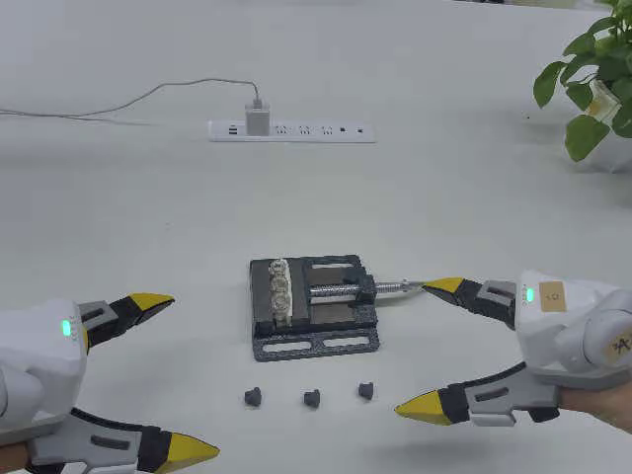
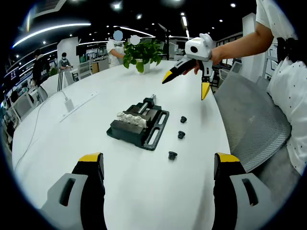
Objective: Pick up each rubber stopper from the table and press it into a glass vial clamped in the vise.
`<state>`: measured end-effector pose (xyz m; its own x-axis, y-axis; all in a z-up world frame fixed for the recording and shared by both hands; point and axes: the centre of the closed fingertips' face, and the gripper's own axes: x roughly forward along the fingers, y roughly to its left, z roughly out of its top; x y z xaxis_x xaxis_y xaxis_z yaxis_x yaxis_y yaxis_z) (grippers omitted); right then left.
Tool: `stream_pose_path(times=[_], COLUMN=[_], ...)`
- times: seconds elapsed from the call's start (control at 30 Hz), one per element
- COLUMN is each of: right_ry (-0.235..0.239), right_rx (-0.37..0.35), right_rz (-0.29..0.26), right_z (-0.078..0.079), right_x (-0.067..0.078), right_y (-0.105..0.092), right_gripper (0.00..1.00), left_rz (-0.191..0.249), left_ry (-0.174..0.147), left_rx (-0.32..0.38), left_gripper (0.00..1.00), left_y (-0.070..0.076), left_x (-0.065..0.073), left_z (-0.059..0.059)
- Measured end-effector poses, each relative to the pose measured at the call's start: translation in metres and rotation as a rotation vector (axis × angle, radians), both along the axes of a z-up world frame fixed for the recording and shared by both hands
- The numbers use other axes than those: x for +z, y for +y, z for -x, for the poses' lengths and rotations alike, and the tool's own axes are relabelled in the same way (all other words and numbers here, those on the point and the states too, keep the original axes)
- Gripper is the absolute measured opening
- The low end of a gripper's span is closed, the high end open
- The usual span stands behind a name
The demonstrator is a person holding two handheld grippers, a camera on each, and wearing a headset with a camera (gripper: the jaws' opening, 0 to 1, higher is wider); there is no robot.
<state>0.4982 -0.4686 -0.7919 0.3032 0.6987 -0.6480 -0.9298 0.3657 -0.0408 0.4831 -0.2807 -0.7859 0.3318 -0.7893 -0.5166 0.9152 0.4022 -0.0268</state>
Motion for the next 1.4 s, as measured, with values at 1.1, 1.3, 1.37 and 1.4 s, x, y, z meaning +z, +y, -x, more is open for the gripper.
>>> stream_pose_path(times=[1.1, 1.3, 1.37, 1.4], right_ry=[-0.007, -0.006, -0.005, -0.005], right_rx=[-0.025, -0.028, -0.028, -0.029], right_rz=[-0.002, -0.006, -0.008, -0.008], right_z=[-0.002, -0.001, -0.001, -0.001], right_x=[0.001, 0.000, 0.000, 0.000], right_y=[-0.007, -0.006, -0.006, -0.006], right_gripper=[0.84, 0.84, 0.84, 0.84], left_rz=[-0.080, -0.101, -0.110, -0.115], left_ry=[0.003, 0.007, 0.013, 0.018], left_rx=[-0.068, -0.084, -0.095, -0.103], left_gripper=[0.69, 0.58, 0.55, 0.52], left_y=[-0.005, -0.008, -0.010, -0.011], left_x=[-0.018, -0.024, -0.027, -0.030], left_z=[0.002, -0.002, -0.001, -0.001])
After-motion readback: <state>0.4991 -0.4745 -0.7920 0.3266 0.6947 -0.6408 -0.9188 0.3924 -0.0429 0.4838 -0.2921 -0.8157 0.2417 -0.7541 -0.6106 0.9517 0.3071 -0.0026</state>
